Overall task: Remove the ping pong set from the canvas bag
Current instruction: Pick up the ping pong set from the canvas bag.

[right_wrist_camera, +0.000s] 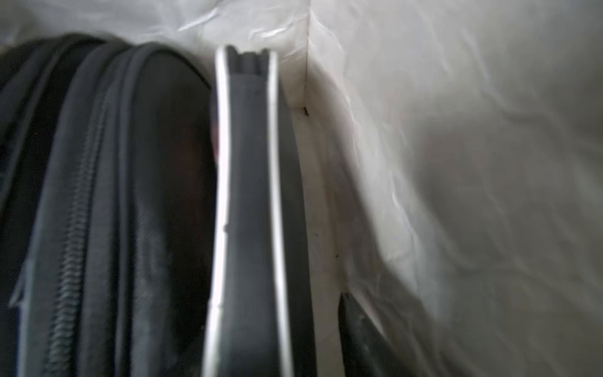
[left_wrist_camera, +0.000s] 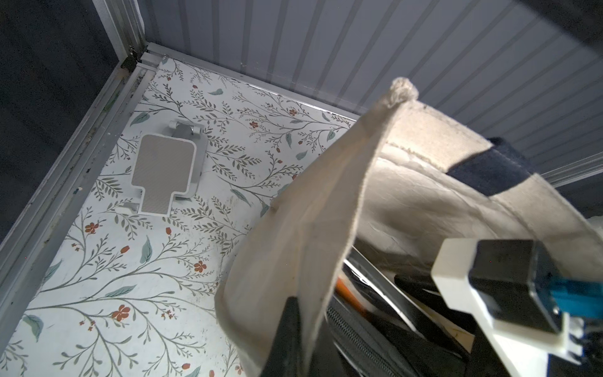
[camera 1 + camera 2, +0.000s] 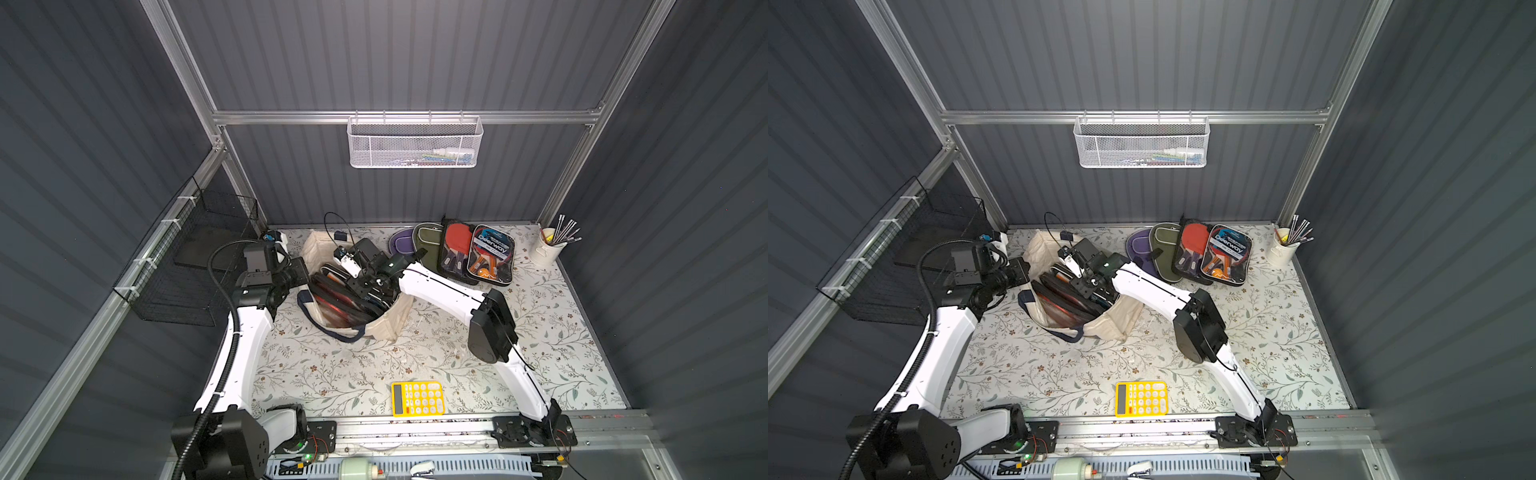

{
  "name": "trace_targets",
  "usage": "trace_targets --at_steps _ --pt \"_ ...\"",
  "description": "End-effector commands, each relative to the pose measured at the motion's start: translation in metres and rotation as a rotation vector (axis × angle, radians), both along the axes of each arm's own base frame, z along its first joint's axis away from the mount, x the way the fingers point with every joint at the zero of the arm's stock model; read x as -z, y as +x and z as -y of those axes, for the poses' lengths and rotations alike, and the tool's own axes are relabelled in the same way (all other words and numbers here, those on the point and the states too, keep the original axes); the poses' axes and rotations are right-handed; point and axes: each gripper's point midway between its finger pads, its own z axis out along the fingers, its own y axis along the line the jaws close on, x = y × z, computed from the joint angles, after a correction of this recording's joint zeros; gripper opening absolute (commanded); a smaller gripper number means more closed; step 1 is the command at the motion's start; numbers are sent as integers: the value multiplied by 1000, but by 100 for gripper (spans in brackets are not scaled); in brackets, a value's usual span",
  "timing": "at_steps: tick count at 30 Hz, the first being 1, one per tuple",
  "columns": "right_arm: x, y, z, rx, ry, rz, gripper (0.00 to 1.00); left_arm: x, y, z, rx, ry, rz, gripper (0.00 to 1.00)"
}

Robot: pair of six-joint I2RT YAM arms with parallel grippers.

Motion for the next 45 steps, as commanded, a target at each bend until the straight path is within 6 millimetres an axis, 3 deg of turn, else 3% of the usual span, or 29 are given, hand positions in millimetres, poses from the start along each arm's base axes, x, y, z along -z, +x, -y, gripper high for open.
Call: trace_targets --at_steps 1,5,7,13,24,34,45 --pt "22 1 6 3 -70 -4 31 -20 0 4 34 -5 78 0" --pt "22 0 5 1 -74 3 6 -18 1 3 31 -3 71 0" --pt "18 0 5 2 -72 13 0 -18 1 3 28 -2 69 0" --pt "-15 2 5 5 -25 66 0 -16 2 1 22 2 63 0" --pt "-109 -5 10 8 127 154 0 -12 3 -2 7 12 47 0" --pt "-170 -19 21 18 226 179 0 -11 4 -3 3 16 46 0" --pt "-282 -47 61 44 463 194 0 -10 5 -3 2 15 41 0"
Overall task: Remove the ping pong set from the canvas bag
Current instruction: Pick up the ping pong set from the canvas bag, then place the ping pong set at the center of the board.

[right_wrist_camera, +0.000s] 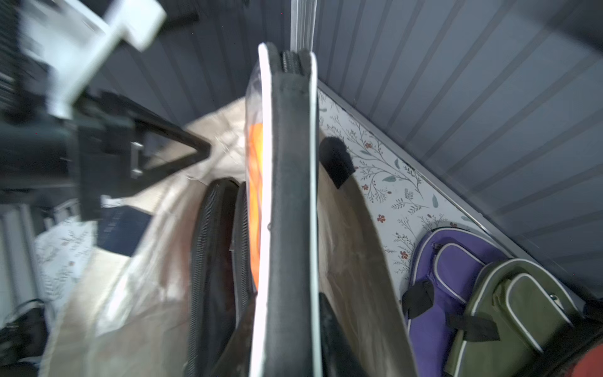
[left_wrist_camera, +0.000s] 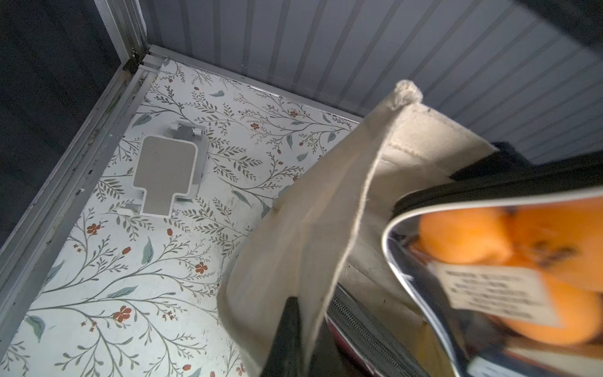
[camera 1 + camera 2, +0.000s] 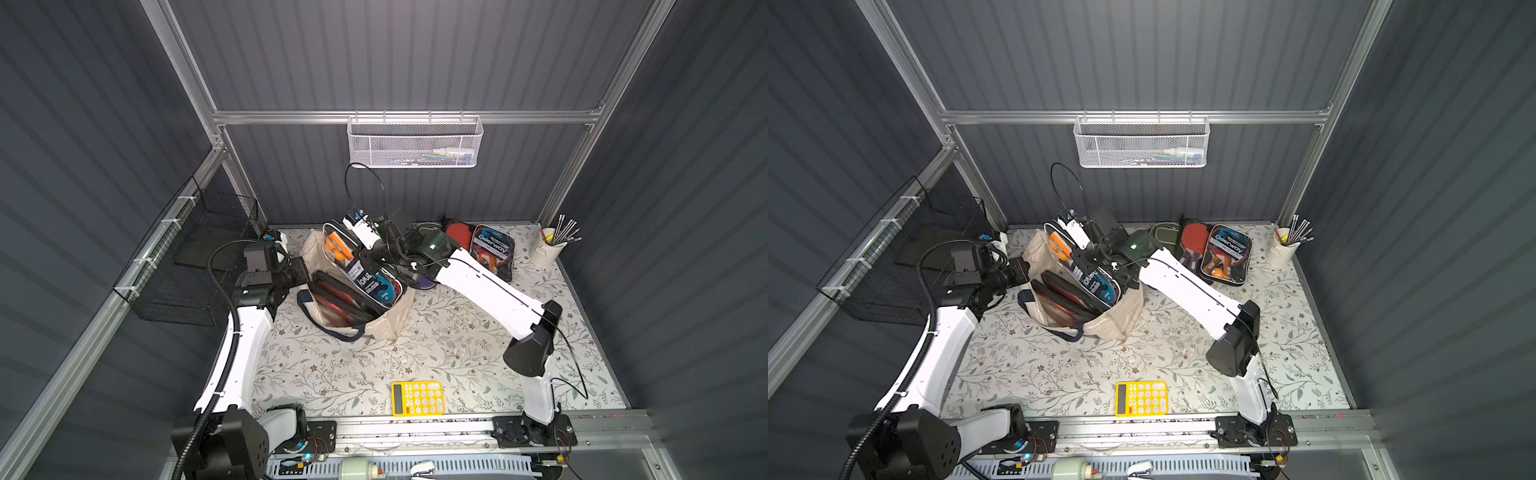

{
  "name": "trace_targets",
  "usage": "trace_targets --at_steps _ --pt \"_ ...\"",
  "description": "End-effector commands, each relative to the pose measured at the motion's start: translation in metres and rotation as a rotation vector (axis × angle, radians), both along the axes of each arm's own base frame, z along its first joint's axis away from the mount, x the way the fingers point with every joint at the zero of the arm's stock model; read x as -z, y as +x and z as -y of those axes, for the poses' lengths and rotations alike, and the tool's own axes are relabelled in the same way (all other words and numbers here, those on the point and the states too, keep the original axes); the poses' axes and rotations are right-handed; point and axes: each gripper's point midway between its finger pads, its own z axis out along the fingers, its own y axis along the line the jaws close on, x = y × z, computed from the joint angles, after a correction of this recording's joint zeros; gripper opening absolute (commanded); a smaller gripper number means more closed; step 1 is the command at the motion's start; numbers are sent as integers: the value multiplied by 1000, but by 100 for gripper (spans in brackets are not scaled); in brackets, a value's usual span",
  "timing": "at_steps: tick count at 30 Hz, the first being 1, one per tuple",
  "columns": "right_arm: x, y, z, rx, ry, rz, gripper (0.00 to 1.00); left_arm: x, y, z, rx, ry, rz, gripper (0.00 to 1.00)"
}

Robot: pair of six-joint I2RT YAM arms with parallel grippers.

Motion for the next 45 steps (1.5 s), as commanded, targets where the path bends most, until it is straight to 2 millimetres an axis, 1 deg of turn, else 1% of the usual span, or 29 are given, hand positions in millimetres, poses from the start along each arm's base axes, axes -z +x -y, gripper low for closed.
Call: trace_targets --at_steps 1,7,13,16,19,20,25,27,29,30,31,33,36,37,39,41,45 --pt "-91 -13 23 11 216 66 0 -9 4 -2 6 12 38 0" --pt "-127 -18 61 59 324 59 0 -10 4 -2 5 12 41 0" --pt "-153 -26 108 109 466 9 0 -10 3 -2 4 12 43 0" --pt "-159 -29 134 143 517 -9 0 -10 4 -2 4 12 41 0" --pt "-151 -29 160 199 548 -38 0 -11 3 -3 1 14 44 0" --pt "-149 -29 171 230 560 -40 0 -12 2 -3 0 16 45 0" --pt "-115 -31 217 361 590 -99 0 -11 3 -3 -3 15 43 0" --pt "-97 -33 234 415 596 -125 0 -12 3 -3 -2 13 44 0" --pt "-83 -36 248 456 600 -146 0 -12 3 -4 -7 16 42 0" --pt "-71 -34 253 484 593 -167 0 -12 3 -4 -8 18 44 0" --pt "-69 -40 260 494 605 -165 0 -12 2 -5 -9 19 44 0" --pt "-49 -39 270 534 592 -191 0 -12 2 -5 -11 22 45 0" --pt "-21 -36 281 581 592 -229 0 -14 2 -5 -11 22 49 0" --pt "-10 -35 283 593 591 -252 0 -13 2 -5 -12 23 48 0" --pt "6 -28 284 601 606 -269 0 -13 2 -5 -13 23 46 0" --pt "28 -23 284 611 612 -309 0 -13 2 -5 -13 23 48 0" --pt "64 -13 279 619 625 -370 0 -13 2 -6 -13 23 48 0"
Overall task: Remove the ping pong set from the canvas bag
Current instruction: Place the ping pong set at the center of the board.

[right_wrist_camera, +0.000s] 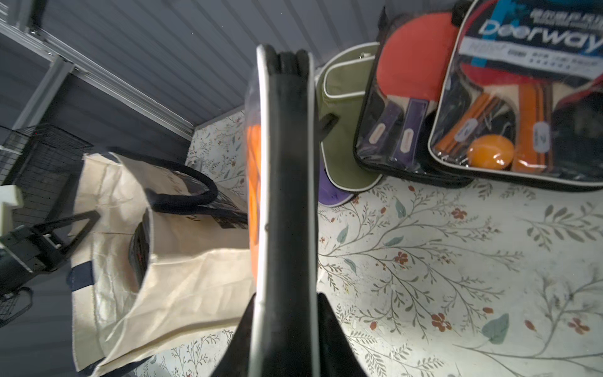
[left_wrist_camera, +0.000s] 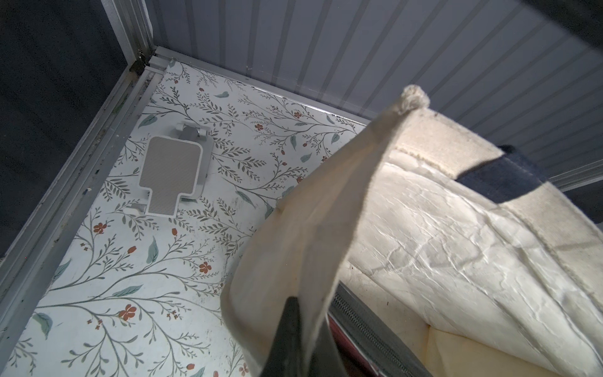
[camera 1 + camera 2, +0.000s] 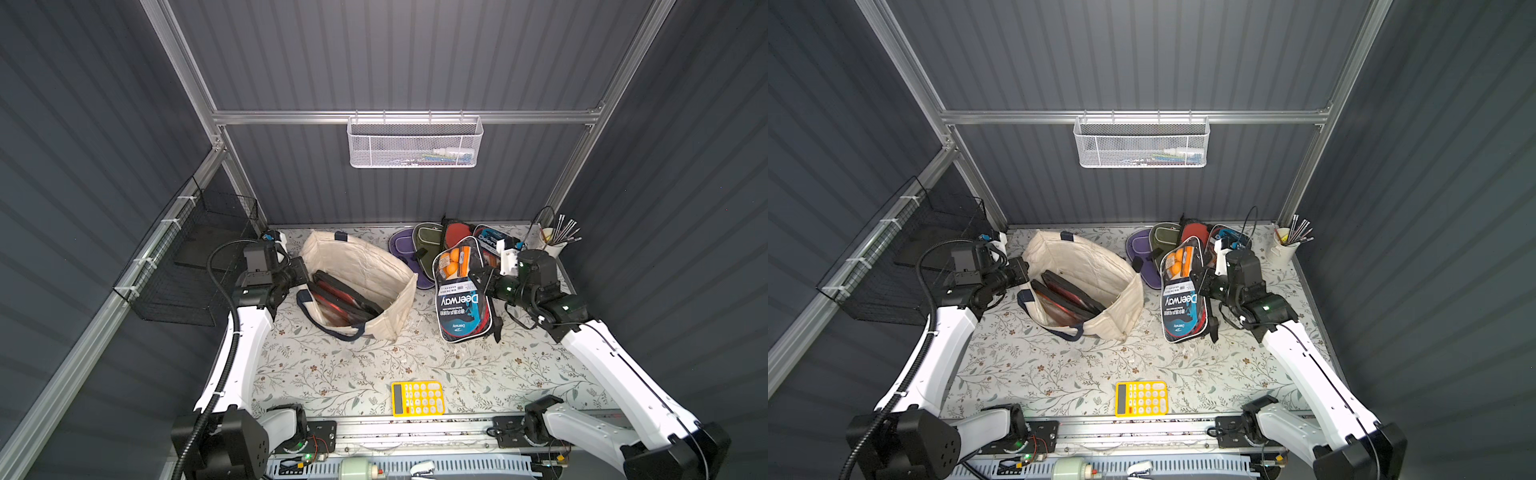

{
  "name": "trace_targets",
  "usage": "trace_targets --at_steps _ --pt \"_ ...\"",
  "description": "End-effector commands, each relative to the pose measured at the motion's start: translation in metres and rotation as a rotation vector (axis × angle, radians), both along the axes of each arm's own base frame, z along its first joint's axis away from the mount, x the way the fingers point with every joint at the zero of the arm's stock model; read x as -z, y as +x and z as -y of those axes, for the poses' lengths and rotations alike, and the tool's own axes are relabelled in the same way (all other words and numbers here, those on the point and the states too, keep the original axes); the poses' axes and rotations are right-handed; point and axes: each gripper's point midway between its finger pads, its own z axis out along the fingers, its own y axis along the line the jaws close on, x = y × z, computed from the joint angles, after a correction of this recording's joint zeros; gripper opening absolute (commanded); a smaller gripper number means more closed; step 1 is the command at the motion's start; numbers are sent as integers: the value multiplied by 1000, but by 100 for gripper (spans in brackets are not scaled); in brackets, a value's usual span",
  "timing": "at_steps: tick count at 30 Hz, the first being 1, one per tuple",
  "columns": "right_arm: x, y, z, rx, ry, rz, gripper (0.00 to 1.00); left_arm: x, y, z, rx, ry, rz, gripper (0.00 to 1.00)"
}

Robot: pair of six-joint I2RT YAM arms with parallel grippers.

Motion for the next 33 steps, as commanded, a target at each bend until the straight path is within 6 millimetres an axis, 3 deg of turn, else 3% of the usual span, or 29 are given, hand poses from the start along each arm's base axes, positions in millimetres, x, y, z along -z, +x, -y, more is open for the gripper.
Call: trace_targets --at_steps 1,13,33 --pt "-23 16 -14 -21 126 105 0 -13 1 -3 -1 15 48 0" --pt "48 30 -22 -17 139 5 0 -13 2 -4 -2 17 47 0" --pt "113 34 -27 10 200 -93 0 -12 3 -3 0 14 43 0"
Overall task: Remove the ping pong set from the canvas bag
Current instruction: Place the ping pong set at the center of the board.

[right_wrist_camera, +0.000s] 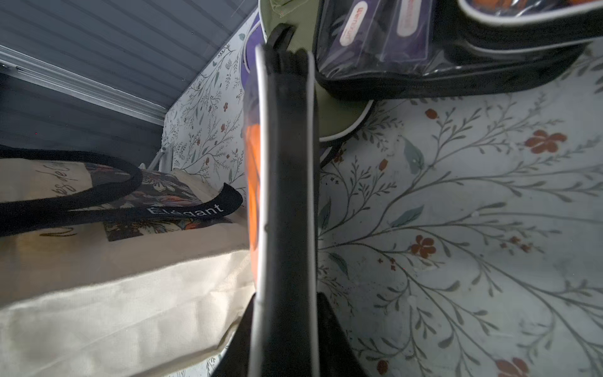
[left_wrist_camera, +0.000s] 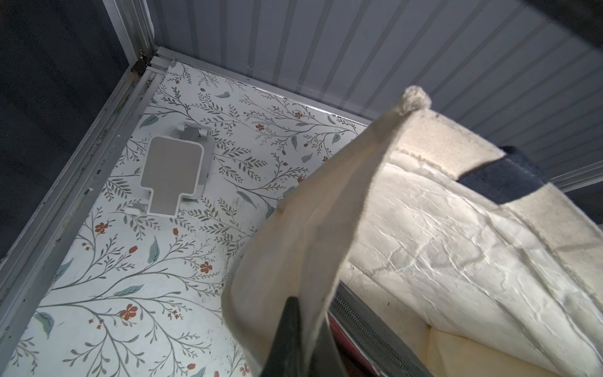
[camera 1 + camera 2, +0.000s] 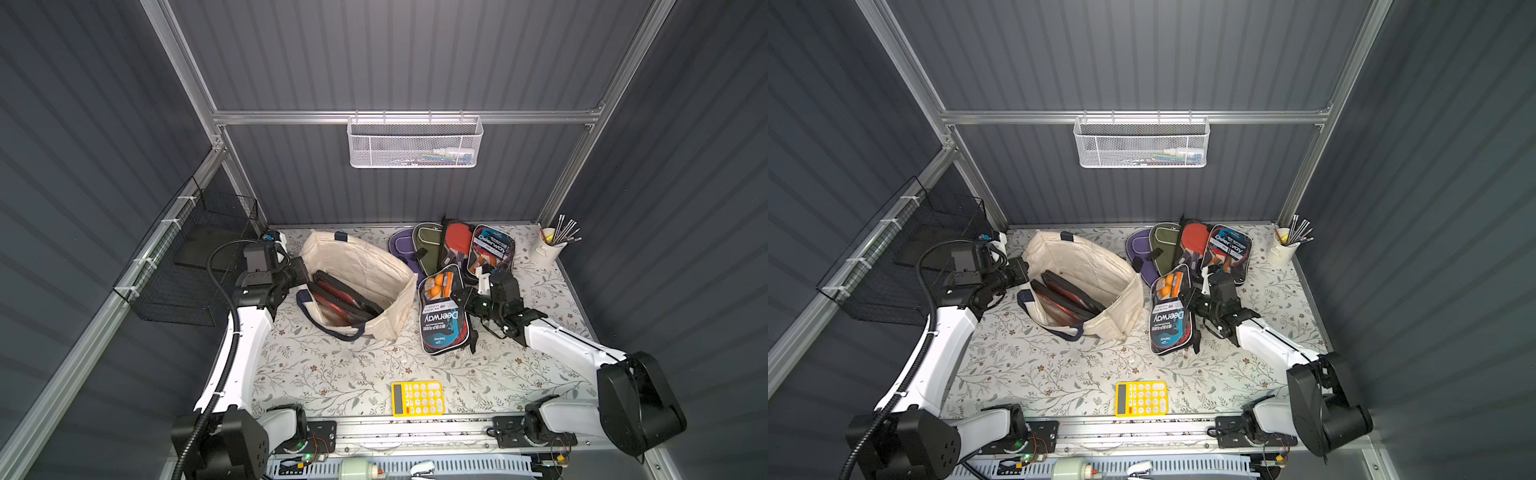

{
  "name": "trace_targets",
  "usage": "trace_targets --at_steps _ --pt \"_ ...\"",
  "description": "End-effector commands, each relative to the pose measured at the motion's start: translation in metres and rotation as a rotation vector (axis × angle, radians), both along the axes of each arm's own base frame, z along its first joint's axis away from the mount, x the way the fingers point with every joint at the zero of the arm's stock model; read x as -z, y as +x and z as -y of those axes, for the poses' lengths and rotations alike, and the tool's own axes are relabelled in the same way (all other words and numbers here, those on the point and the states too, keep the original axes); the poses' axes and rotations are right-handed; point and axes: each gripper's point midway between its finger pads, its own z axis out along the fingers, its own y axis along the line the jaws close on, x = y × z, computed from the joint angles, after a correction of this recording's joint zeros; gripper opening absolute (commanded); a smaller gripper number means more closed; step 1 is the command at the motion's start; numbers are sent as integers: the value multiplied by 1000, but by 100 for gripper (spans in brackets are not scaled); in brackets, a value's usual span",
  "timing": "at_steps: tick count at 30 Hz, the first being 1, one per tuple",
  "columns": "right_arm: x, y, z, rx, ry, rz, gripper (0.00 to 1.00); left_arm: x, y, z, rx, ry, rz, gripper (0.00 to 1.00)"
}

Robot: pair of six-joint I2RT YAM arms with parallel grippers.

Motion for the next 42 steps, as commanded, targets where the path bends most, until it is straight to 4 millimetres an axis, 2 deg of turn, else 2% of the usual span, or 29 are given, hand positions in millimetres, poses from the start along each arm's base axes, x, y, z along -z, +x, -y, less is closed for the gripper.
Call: trace_targets --at_steps 1,7,9,11,14,19,23,31,37,42 --pt "-10 8 -6 3 64 44 0 -13 3 -2 3 12 44 0" --pt "9 7 -2 23 48 13 0 -12 3 -2 3 12 44 0" --pt "16 7 -1 30 41 5 11 -12 3 -3 3 12 44 0" --pt "22 6 1 39 32 -5 15 -13 3 -3 3 12 45 0" --pt "31 5 4 53 22 -19 29 -13 3 -3 2 13 45 0" --pt "41 4 8 68 4 -37 41 -13 3 -3 2 14 46 0" --pt "43 4 12 76 -13 -38 50 -14 2 -3 1 15 48 0" --pt "47 5 18 91 -29 -42 56 -13 2 -3 1 15 47 0" --pt "45 5 24 109 -58 -35 75 -14 2 -3 2 14 49 0" --pt "36 5 29 121 -83 -5 91 -13 2 -2 5 13 47 0"
